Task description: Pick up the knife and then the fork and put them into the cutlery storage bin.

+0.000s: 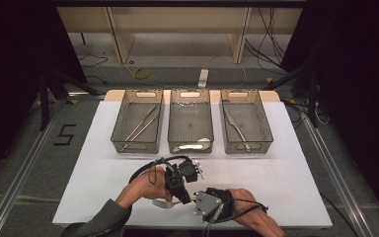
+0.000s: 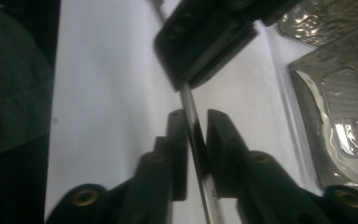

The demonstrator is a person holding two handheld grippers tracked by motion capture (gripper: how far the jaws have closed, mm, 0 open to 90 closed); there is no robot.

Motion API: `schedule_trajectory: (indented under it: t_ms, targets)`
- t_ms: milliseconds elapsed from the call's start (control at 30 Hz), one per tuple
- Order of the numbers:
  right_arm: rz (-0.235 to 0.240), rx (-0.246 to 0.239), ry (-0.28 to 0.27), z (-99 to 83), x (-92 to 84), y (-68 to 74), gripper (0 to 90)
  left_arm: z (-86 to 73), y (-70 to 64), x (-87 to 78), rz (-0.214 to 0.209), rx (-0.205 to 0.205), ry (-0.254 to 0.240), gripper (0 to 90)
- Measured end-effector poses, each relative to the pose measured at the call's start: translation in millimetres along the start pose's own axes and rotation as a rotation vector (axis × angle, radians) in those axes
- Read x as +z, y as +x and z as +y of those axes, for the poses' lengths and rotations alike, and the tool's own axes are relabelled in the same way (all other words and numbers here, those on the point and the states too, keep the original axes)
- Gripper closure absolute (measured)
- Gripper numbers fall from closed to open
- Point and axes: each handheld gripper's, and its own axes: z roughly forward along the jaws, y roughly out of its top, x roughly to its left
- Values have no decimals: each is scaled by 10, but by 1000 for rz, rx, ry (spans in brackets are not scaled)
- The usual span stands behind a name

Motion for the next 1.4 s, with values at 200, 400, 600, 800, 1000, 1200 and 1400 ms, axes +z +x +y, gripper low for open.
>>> schedule_trajectory:
  t_ms: [200, 400, 600, 800, 1000, 1200, 1400]
  targets:
    - [14, -40, 23, 12, -10, 28, 876, 3, -6, 20, 0, -4, -8, 827]
    - [4, -24, 31, -39, -30, -13, 877, -67, 71, -131, 56, -68, -103, 581]
    - [-3, 28, 52, -102, -50, -68, 878, -207, 152, -301, 143, -130, -191, 348]
    - [-41, 127, 63, -244, -128, -236, 877, -343, 207, -463, 197, -191, -341, 257]
    - [-75, 300, 62, -444, -249, -457, 877, -530, 237, -505, 257, -232, -516, 220]
    - [-111, 461, 40, -627, -395, -718, 877, -763, 249, -442, 302, -255, -683, 197]
    - [-145, 558, 48, -777, -472, -954, 877, -1009, 288, -404, 324, -311, -801, 174]
